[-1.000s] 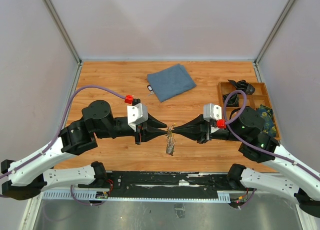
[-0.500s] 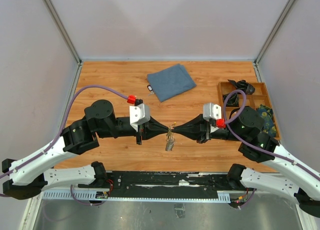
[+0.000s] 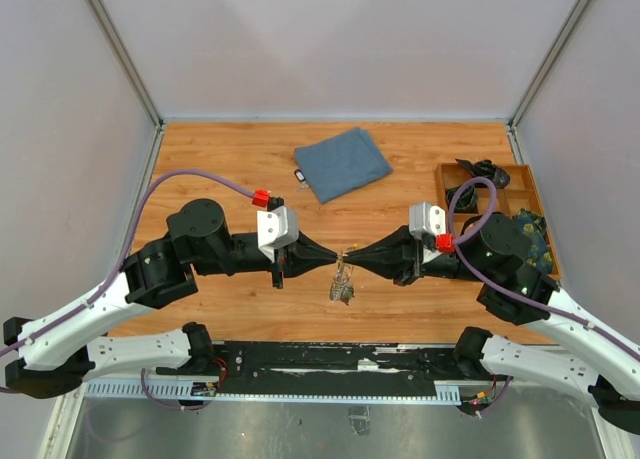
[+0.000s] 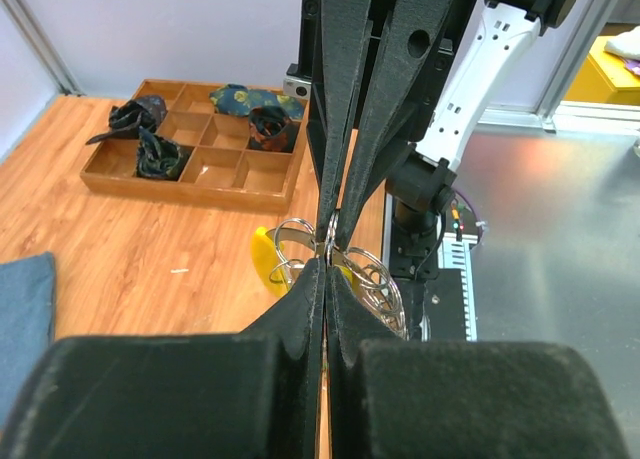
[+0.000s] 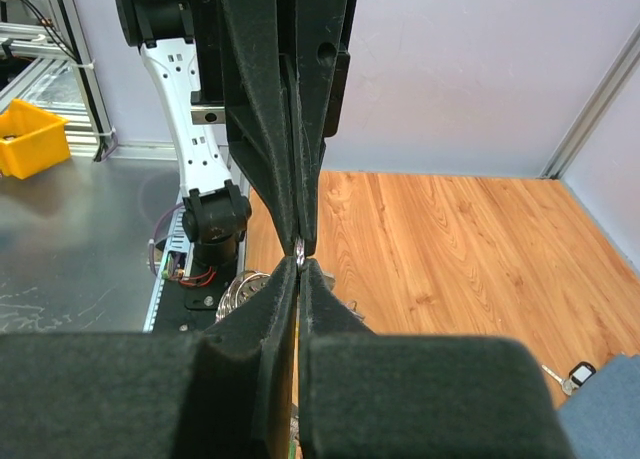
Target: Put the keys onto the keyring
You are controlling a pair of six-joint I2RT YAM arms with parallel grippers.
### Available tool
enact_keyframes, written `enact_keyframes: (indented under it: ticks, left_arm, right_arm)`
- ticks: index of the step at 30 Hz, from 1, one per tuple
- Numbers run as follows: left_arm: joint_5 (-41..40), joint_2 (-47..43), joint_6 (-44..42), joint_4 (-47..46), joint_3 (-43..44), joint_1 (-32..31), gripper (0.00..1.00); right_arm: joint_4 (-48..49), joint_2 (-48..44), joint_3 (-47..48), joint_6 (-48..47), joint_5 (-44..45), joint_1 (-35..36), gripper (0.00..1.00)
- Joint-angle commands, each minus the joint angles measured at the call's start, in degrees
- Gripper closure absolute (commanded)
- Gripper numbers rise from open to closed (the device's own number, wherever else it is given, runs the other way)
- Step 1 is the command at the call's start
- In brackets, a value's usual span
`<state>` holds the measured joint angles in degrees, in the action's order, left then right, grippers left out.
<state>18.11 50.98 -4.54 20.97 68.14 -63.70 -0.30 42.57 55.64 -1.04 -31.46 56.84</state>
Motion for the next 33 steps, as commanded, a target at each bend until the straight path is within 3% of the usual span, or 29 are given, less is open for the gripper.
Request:
enact_keyframes:
  ticks: [1, 17, 23, 33]
  left_arm:
    - [-0.2, -0.5, -0.2, -0.9, 0.1, -0.6, 0.99]
    - [-0.7, -0.7, -0.2, -1.4, -0.2, -0.6, 0.99]
    - [-2.4, -0.5, 0.3, -1.6, 1.2, -0.7, 0.86]
    - [-5.6, -3.2, 1.6, -4.6, -0.1, -0.6, 0.72]
  right_arm:
    - [6.7, -1.5, 0.0, 1.8, 0.3, -0.1, 1.0]
    - [10.1, -1.2, -0.6, 3.7, 2.1, -0.1, 1.0]
    - [10.3, -2.1, -1.4, 3.2, 1.8, -0.1, 1.0]
    - [6.4, -3.0, -1.4, 1.1, 2.1, -0.1, 1.0]
